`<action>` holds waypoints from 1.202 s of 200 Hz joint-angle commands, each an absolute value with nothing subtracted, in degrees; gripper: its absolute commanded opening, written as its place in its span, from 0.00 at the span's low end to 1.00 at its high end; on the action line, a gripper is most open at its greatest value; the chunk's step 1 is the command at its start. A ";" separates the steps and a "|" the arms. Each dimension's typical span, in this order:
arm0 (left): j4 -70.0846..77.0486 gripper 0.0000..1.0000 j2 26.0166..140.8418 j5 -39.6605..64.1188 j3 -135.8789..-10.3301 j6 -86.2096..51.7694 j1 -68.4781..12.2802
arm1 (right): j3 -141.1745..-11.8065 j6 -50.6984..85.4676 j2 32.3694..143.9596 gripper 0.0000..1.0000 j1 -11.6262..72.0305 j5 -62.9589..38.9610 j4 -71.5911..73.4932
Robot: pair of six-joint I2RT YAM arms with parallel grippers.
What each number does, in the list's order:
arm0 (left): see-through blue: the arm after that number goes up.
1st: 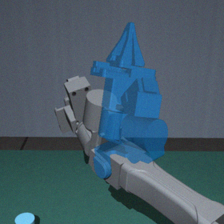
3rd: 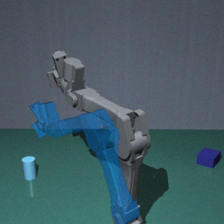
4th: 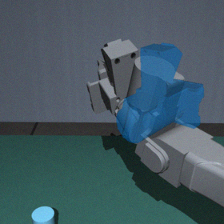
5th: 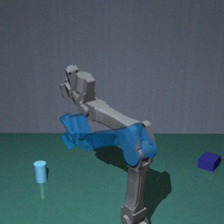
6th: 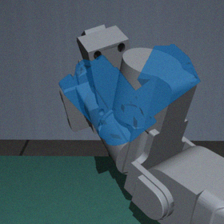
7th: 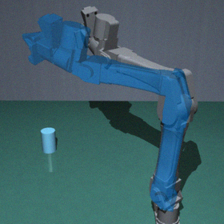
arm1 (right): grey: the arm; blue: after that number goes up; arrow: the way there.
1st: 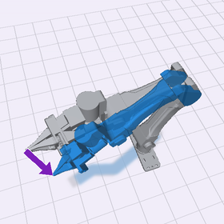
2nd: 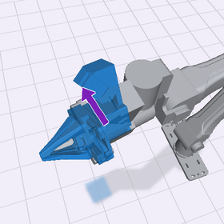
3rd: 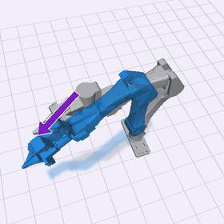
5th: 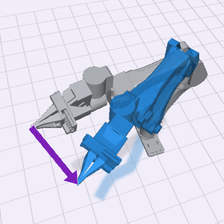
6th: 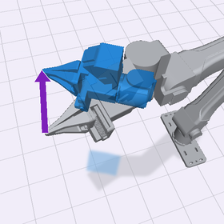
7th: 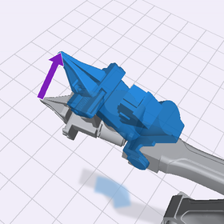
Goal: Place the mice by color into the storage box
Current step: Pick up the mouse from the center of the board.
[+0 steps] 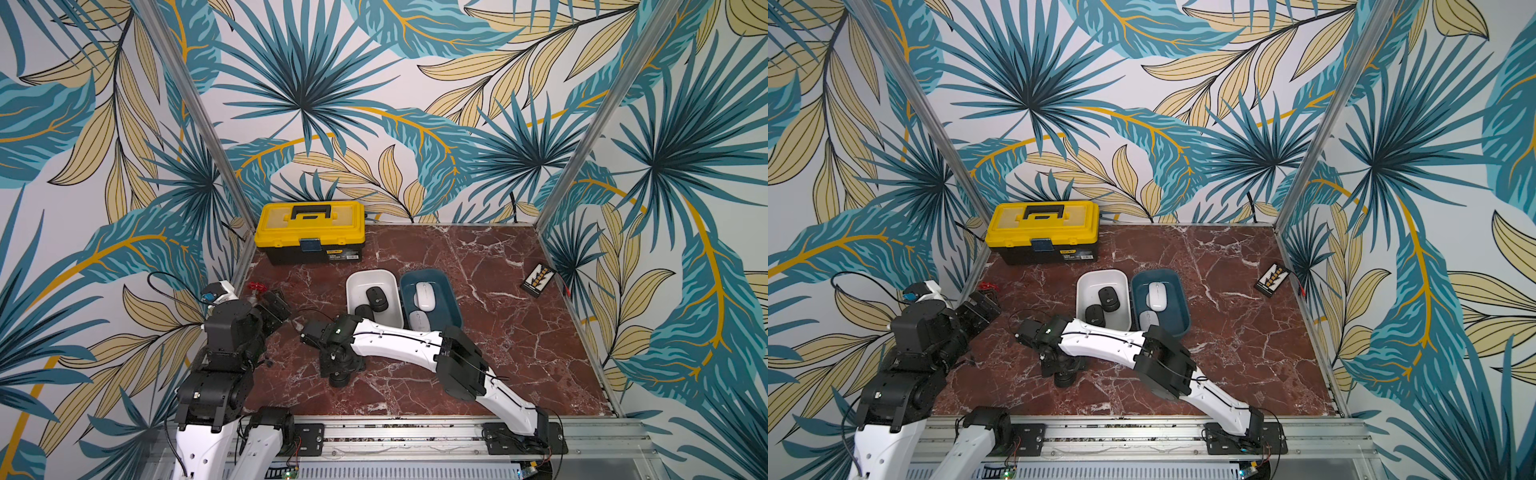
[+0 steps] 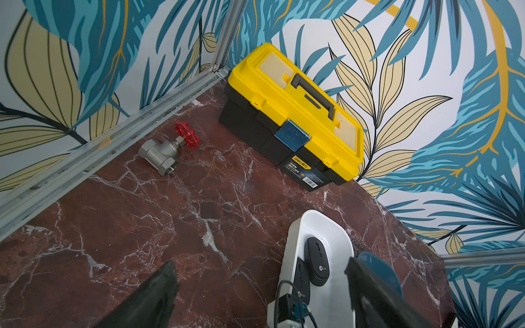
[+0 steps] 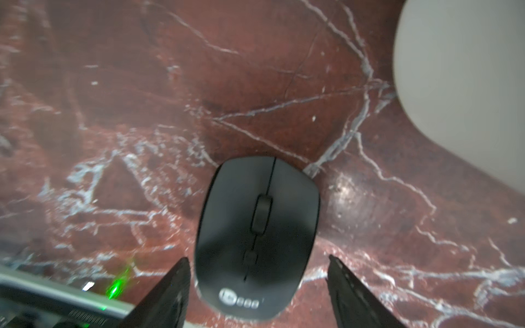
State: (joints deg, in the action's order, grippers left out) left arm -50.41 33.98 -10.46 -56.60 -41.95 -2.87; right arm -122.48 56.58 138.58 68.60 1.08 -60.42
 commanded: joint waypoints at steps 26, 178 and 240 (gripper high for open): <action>-49.17 0.95 33.22 -10.47 -56.05 -41.86 -2.37 | -122.01 55.65 140.05 0.76 68.12 1.17 -61.03; -48.65 0.96 34.01 -9.55 -55.85 -41.82 -2.38 | -124.26 54.14 143.01 0.71 67.58 0.91 -61.68; -48.43 0.96 34.63 -9.58 -55.68 -41.79 -2.37 | -123.38 52.01 139.99 0.56 68.19 1.23 -61.32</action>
